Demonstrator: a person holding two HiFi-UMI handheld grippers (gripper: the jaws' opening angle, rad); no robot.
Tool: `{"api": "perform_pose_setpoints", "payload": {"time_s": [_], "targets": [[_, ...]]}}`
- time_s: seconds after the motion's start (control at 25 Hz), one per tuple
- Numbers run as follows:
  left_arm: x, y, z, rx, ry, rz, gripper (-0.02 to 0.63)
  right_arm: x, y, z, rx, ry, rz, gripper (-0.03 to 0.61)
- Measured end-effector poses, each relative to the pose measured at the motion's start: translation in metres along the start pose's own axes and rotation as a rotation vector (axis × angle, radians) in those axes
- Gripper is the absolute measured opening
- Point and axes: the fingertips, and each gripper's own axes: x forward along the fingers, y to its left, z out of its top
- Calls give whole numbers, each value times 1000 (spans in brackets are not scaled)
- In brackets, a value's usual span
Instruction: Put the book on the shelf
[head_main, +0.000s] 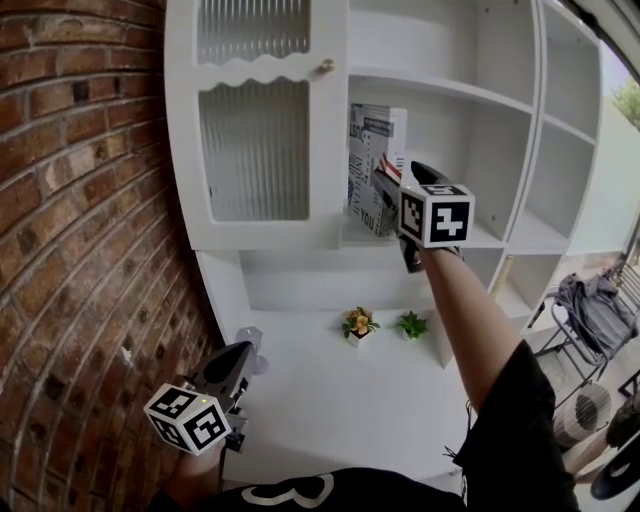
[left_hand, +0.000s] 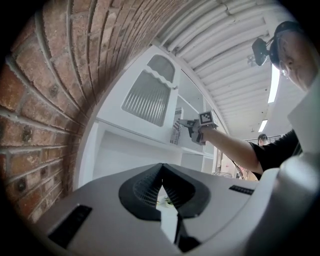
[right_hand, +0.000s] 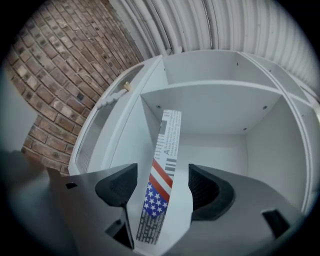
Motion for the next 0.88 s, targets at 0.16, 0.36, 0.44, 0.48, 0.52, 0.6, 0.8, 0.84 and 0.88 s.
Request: {"api": "perform_pose_setpoints", "payload": {"time_s": [0.16,0.36,0.44,0.48,0.52,0.6,0.8,0.84,0.88], "targets": [[8,-16,4,8,1,-50,0,-49,6,5,-11,-67,47,289],[19,-40,10,31,9,-125,0,-126,49,-9,0,-117,230,195],[24,-50,8,36,18,-159,0,-154,64,-20,1,-139,276,144],[26,-55,6,33,23,-175,0,-166,70,-28,9,-146,289,119],[28,-60,3,27,28,-191,0,-176,75,-38,25,-145,298,87],[31,-70,1,13,31,-221,0,-191,84,-60,79,-128,308,52],[35,-96,5,4,18,-286,0,-214,113,-101,216,-83,351,12],[34,-100,4,5,19,-292,0,-220,119,-103,263,-92,371,12],[33,-103,3,8,21,-297,0,-227,122,-103,309,-115,389,12]]}}
